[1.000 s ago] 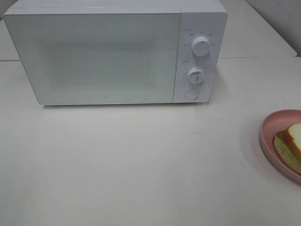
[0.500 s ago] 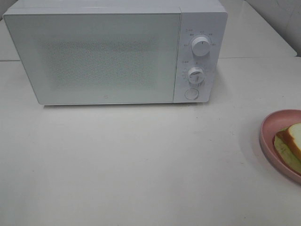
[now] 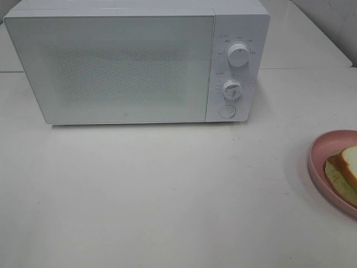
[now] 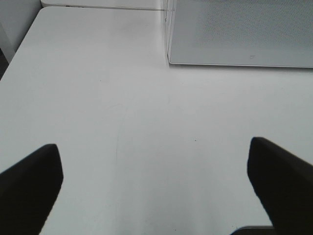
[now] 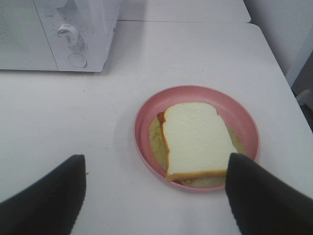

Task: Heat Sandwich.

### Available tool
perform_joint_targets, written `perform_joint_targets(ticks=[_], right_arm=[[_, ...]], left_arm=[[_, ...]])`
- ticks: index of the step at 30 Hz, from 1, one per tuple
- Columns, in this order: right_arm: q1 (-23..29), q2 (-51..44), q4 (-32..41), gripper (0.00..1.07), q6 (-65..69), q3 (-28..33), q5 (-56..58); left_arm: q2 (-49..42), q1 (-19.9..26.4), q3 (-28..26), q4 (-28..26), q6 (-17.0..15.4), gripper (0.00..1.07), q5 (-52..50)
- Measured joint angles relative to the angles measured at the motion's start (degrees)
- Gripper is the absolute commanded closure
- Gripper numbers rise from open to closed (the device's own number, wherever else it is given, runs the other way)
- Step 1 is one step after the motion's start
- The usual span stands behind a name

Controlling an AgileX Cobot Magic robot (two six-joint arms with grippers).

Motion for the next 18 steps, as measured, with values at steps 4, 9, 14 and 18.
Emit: perform_joint_targets(ticks=[4,9,14,18], right_arm=[[0.0,0.0,0.0,0.31,0.0,0.0,0.0],[0.0,0.0,0.0,0.31,0.0,0.0,0.0],[0.0,0.0,0.0,0.31,0.0,0.0,0.0],[0.0,0.0,0.0,0.31,0.0,0.0,0.0]], left_arm=[[0.0,0.0,0.0,0.0,0.0,0.08,0.0],[0.0,0.0,0.0,0.0,0.0,0.08,0.0],[0.0,0.0,0.0,0.0,0.0,0.08,0.0],[0.0,0.0,0.0,0.0,0.0,0.08,0.0]])
